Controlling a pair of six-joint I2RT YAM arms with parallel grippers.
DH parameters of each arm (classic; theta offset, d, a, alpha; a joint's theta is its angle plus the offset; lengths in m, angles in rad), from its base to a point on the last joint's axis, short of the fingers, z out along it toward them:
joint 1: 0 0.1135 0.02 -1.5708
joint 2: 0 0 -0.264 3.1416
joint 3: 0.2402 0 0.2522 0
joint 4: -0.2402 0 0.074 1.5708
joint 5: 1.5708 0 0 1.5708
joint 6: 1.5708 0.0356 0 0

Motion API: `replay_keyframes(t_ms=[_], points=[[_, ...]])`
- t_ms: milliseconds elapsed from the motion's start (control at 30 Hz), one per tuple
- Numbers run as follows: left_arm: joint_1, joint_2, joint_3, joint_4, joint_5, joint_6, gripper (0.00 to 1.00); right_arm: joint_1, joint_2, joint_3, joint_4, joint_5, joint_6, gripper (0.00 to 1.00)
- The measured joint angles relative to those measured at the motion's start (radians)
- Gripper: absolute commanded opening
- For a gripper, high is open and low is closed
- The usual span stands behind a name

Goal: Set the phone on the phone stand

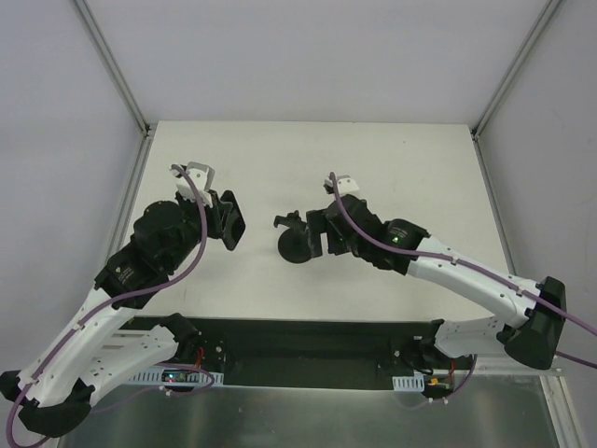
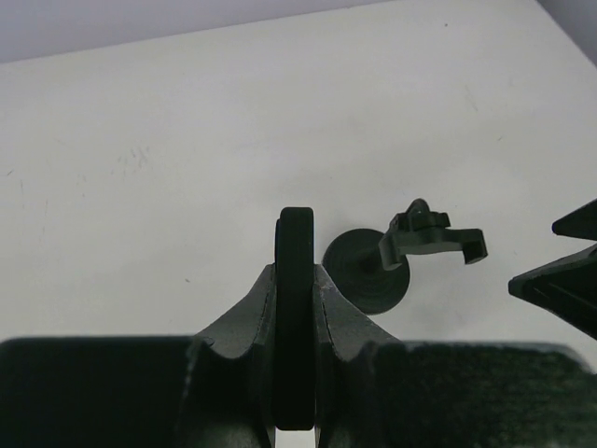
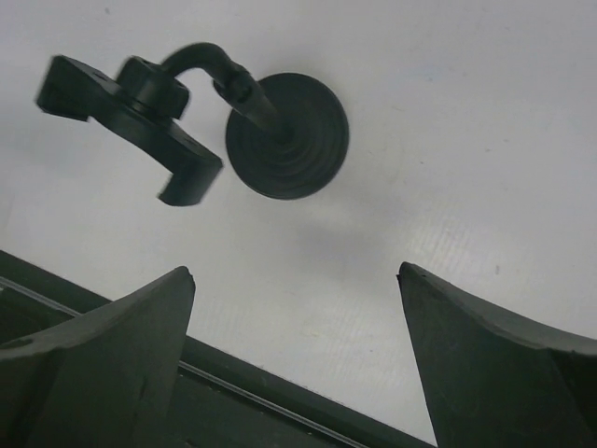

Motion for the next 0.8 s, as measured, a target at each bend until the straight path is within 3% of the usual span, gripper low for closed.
replay_keyframes(t_ms=[200, 433, 533, 800], points=[[0.000, -0.032, -0.066, 0.035, -0.056, 0.018, 0.00, 0.047, 0.086, 0.078, 0.034, -0.039, 0.054, 0.80], [0.000, -0.092, -0.135, 0.085, -0.090, 0.018, 0.00, 0.101, 0.238, 0.242, -0.034, 0.054, 0.129, 0.76], [0.000, -0.094, -0.146, 0.101, -0.098, 0.019, 0.00, 0.101, 0.254, 0.243, -0.064, 0.079, 0.148, 0.64], [0.000, -0.105, -0.162, 0.119, -0.111, 0.019, 0.00, 0.099, 0.273, 0.270, -0.099, 0.113, 0.151, 0.49]])
